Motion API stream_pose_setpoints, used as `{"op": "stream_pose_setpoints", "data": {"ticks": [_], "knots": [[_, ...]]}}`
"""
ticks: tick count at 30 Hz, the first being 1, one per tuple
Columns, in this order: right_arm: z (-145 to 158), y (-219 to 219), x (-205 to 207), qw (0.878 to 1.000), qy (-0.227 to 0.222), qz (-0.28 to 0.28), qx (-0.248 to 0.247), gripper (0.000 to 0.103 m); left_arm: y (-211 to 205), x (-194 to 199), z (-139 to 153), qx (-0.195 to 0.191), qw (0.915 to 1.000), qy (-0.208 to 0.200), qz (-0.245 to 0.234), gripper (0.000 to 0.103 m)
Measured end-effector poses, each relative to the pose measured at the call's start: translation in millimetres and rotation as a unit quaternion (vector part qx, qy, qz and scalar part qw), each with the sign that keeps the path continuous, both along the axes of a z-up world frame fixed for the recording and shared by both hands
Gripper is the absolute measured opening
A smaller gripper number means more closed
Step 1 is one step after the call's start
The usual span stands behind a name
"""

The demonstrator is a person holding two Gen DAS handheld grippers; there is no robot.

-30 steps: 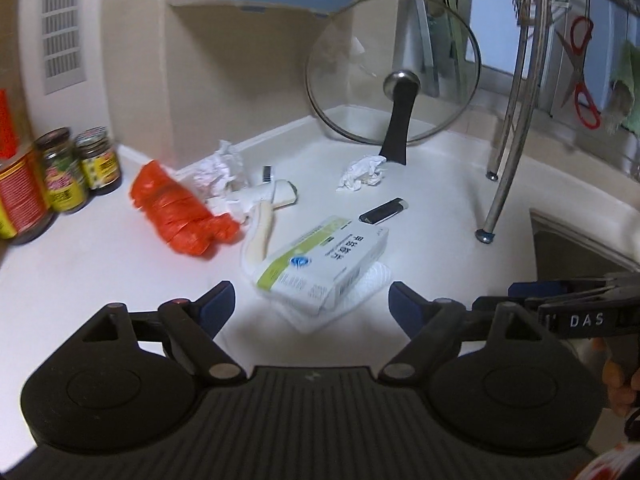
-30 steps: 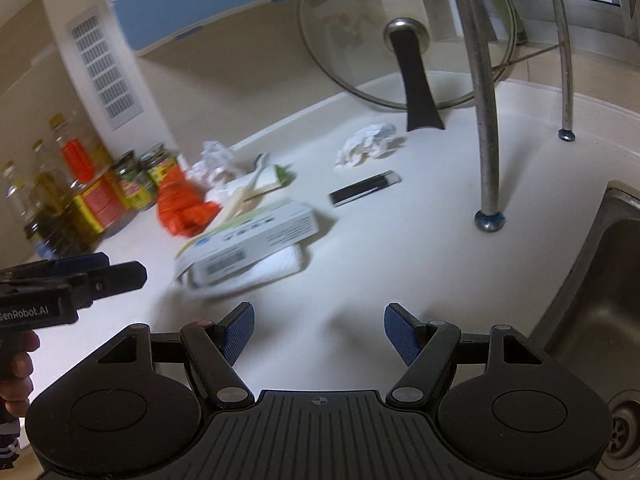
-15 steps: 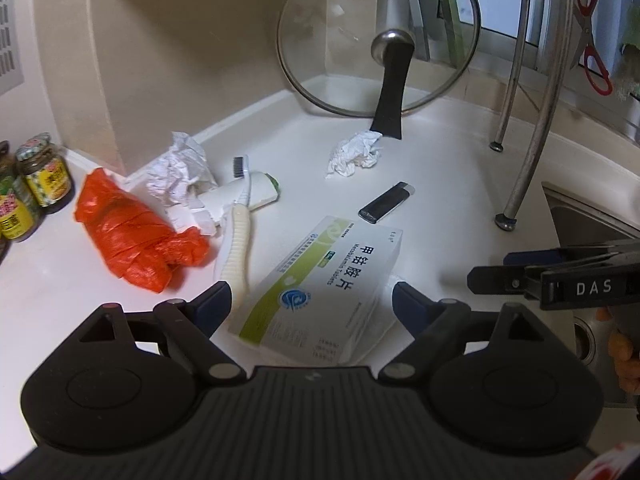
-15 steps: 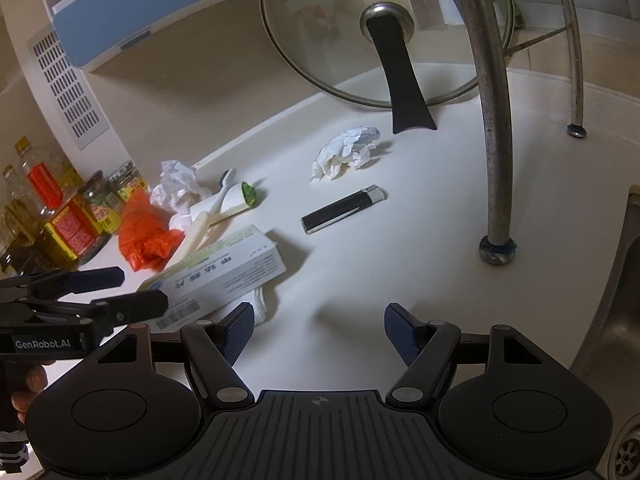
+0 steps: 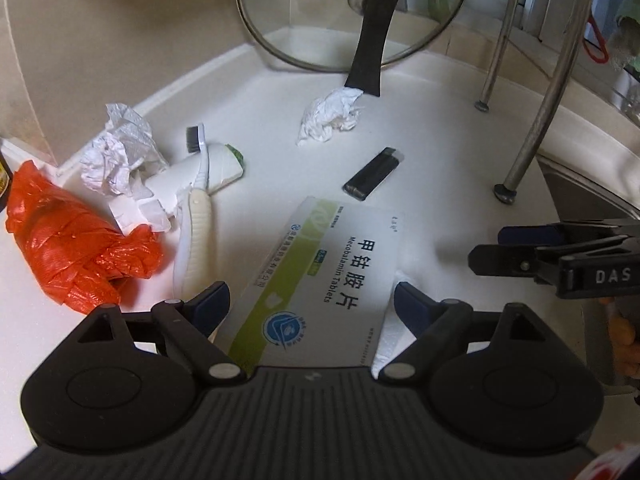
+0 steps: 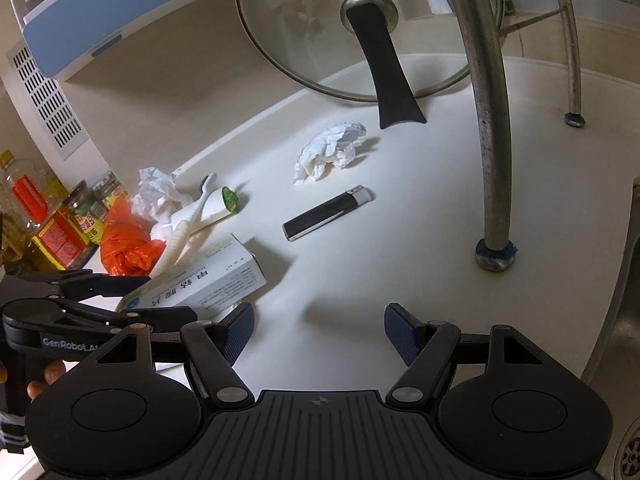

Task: Collect trash
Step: 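Grasp the white medicine box with the left gripper, then lift the medicine box with the left gripper while the right reaches the white paper towel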

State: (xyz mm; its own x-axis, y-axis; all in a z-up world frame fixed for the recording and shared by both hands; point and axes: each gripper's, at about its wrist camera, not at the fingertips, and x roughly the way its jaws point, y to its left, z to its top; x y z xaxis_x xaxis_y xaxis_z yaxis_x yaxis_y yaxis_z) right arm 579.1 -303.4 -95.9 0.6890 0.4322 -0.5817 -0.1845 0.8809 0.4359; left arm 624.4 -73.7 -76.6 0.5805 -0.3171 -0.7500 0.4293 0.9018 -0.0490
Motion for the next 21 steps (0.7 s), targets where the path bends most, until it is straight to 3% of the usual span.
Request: {"op": "stream_pose_setpoints", "data": {"ticks": [8, 21], "knots": [[-2, 0, -1, 1.000, 0.004, -0.007, -0.002, 0.072, -2, 1, 0, -0.002, 0.9999, -0.007, -0.008, 0.074], [2, 5, -1, 1.000, -0.003, -0.002, -0.005, 0.072, 12, -22, 23, -0.030, 0.9976, -0.059, 0.021, 0.070]]}}
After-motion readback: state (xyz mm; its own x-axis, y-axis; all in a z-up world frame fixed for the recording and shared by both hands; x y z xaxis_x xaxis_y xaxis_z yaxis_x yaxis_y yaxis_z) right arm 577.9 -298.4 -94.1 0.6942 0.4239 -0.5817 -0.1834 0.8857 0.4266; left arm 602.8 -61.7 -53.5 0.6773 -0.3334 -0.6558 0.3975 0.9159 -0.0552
